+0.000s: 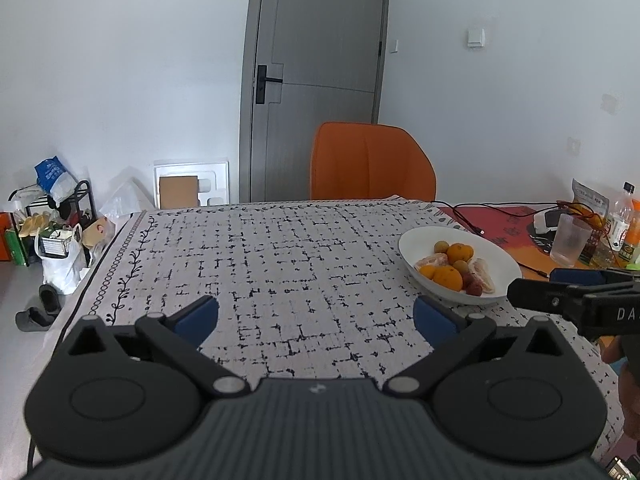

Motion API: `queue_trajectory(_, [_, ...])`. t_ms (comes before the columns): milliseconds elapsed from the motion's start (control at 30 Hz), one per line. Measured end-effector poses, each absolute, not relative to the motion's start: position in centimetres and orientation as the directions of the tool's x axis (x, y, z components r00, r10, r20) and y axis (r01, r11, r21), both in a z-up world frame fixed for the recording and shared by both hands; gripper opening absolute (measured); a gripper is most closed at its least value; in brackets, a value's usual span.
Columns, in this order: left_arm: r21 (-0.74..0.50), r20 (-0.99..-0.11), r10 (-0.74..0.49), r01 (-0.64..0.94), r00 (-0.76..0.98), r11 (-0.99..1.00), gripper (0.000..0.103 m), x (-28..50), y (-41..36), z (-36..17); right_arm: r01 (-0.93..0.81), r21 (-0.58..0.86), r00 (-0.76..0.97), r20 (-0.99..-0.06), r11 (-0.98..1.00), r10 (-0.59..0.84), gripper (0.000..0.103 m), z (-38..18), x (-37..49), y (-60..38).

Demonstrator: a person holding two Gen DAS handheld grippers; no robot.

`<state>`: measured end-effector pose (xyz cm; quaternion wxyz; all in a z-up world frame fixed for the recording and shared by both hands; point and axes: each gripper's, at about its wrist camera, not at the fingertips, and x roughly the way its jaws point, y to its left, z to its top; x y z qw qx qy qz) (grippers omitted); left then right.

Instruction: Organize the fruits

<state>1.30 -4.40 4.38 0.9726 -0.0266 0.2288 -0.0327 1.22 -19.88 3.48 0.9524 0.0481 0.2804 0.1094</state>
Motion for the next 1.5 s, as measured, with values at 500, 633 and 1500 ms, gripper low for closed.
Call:
queue_trajectory(500, [-0.061, -0.484, -0.057, 0.031, 0.873, 0.998, 0.103, -0.2, -3.9, 3.4, -0.19, 0.145, 0.819, -0.522, 0.971, 0.239, 0.103, 3.9, -1.1, -20.6])
queue_trajectory(633, [-0.053, -0.487, -0.048, 0.026, 0.872, 0.998, 0.103, -0.2, -3.9, 3.4, -0.196, 0.144, 0.816, -0.524, 0.97, 0.242, 0.103, 3.7, -1.3, -20.5])
queue_trajectory(1500, [-0.057, -0.498, -0.037, 0.01, 0.866, 0.998, 0.103, -0.3, -3.2, 3.0, -0.206, 0.14, 0.804, -0.54, 0.968, 0.249, 0.103, 3.3, -1.4, -20.0])
